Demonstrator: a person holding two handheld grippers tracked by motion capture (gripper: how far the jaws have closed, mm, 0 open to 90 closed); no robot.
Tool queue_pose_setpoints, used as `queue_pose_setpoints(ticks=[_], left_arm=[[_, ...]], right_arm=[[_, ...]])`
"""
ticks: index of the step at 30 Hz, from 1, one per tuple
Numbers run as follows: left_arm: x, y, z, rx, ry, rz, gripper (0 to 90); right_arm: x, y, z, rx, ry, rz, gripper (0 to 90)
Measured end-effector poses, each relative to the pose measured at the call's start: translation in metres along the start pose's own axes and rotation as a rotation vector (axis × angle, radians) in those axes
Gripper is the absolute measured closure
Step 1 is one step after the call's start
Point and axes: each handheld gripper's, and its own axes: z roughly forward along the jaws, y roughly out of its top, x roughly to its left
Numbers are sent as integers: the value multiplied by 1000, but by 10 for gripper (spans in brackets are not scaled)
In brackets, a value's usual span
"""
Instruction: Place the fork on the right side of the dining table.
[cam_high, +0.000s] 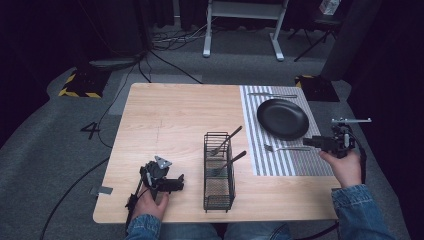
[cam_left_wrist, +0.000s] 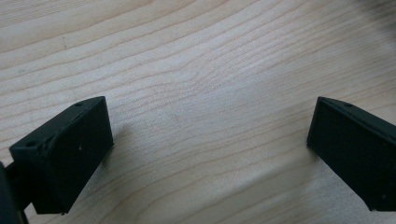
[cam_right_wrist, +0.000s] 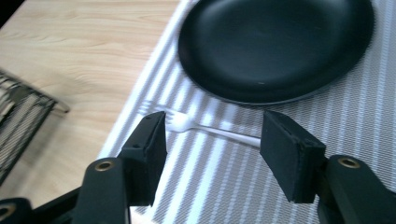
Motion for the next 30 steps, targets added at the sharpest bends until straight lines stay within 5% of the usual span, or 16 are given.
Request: queue_pose_setpoints(ticks=[5,30], left_arm=[[0,0,0,1,1,-2,2],[0,1,0,1,1,-2,1]], right_arm=[[23,0,-7,2,66,-59,372],[99,-32,-5,11,212,-228,362]])
